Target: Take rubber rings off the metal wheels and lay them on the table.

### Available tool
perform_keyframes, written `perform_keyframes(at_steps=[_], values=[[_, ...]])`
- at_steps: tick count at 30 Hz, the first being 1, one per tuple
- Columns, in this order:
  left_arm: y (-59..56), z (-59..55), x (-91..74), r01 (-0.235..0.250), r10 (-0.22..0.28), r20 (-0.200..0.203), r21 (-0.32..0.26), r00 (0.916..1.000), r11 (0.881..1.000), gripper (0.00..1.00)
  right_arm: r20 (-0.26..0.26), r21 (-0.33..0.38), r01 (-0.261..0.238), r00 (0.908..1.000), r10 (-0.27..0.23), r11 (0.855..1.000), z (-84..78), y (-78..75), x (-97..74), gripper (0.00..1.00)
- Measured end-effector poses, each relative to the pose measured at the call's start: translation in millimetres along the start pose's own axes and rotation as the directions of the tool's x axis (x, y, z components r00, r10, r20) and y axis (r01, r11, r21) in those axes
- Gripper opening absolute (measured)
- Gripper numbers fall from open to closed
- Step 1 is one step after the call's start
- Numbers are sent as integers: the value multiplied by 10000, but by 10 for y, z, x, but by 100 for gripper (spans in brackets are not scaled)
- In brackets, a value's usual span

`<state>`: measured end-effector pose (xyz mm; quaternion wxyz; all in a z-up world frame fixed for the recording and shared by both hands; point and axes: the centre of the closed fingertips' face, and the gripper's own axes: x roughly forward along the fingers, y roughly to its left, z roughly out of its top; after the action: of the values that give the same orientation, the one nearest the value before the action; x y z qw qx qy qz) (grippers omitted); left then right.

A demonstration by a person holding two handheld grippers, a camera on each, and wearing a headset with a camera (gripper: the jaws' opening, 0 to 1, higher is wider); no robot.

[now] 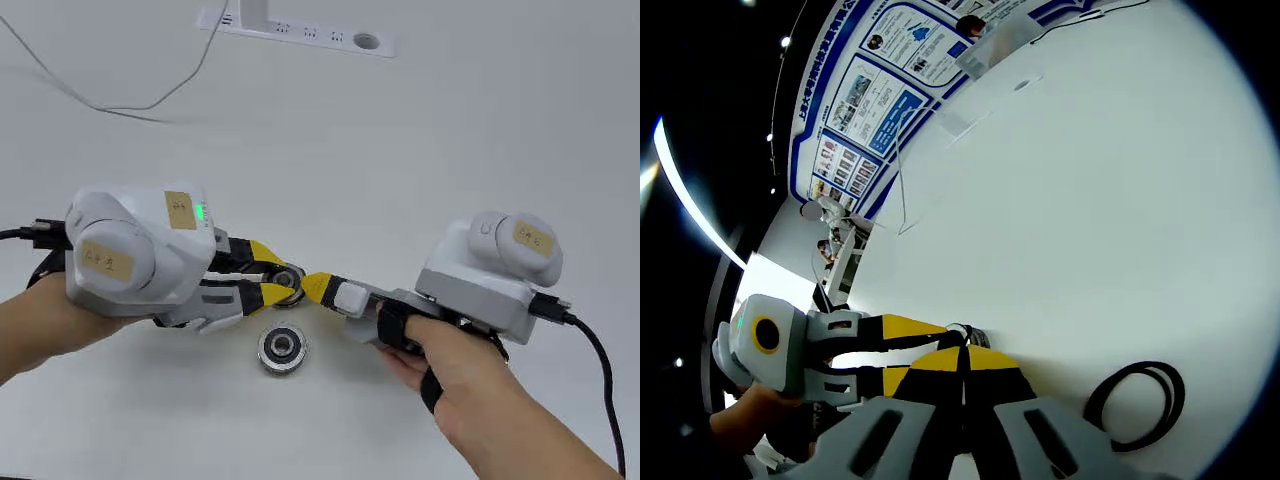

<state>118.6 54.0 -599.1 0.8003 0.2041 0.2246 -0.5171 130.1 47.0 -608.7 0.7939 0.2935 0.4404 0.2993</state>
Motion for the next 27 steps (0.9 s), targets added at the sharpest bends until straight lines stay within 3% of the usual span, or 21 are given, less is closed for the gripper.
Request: perform_keyframes(at_steps=[14,27], values=[[13,-15,4,-26,27,-33,56,10000,10000,13,-92,118,-276,9996,277,9995,-20,92,-2,0],[-6,-7,-3,-181,180,225,27,9996,9998,13,-143,16,-492,9987,492,9988,-28,170,-44,0]])
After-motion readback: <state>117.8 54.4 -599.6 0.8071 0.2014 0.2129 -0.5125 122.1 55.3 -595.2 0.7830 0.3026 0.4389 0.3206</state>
